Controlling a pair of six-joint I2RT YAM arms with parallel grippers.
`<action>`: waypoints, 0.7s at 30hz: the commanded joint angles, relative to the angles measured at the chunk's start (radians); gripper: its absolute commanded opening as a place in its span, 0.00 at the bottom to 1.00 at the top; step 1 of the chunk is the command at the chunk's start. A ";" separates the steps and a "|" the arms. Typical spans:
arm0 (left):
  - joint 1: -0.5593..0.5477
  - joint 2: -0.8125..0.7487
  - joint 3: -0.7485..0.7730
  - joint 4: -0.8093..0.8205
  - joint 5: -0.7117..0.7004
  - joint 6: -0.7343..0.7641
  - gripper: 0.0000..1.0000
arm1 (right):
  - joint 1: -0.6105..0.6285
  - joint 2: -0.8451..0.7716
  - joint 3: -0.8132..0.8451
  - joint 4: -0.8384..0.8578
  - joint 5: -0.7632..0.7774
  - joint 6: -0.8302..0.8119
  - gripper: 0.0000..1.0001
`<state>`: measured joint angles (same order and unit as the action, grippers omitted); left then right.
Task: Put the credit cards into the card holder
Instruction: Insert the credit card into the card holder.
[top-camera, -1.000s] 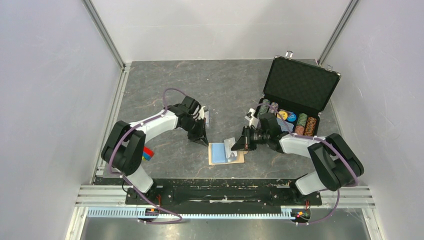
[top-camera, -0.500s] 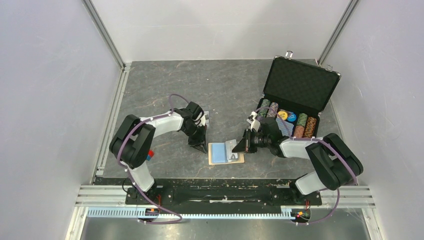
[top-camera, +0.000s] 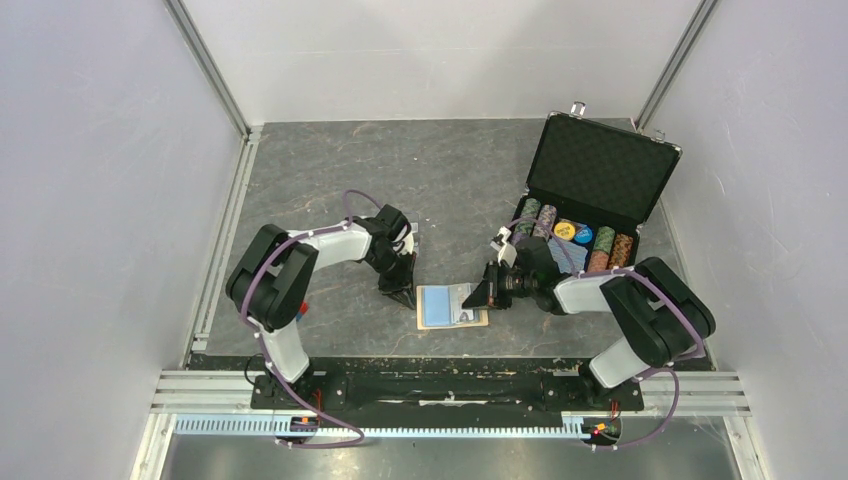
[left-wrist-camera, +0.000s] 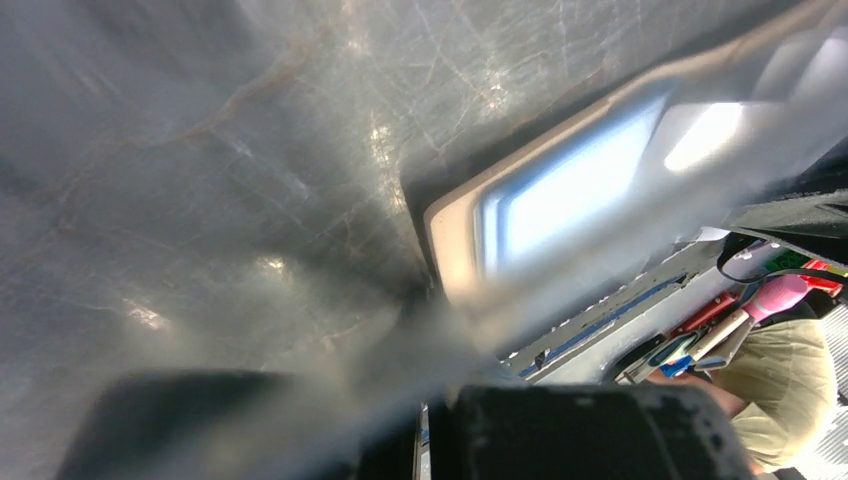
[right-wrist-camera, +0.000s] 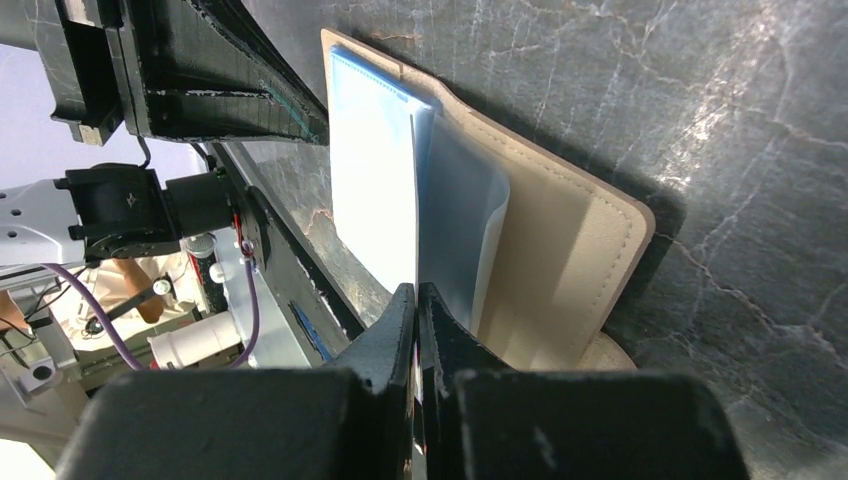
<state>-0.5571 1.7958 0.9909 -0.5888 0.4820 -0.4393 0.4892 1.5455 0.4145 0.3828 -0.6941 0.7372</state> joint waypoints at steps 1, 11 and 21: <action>-0.014 0.037 0.016 -0.009 -0.017 0.062 0.02 | 0.008 0.015 0.001 0.049 0.016 0.019 0.00; -0.022 0.057 0.024 -0.011 -0.006 0.065 0.02 | 0.030 0.060 -0.016 0.158 0.003 0.079 0.00; -0.024 0.071 0.034 -0.011 -0.008 0.058 0.02 | 0.052 0.090 -0.013 0.167 0.002 0.088 0.00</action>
<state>-0.5632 1.8271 1.0187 -0.6083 0.5087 -0.4248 0.5270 1.6211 0.4023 0.5266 -0.7021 0.8295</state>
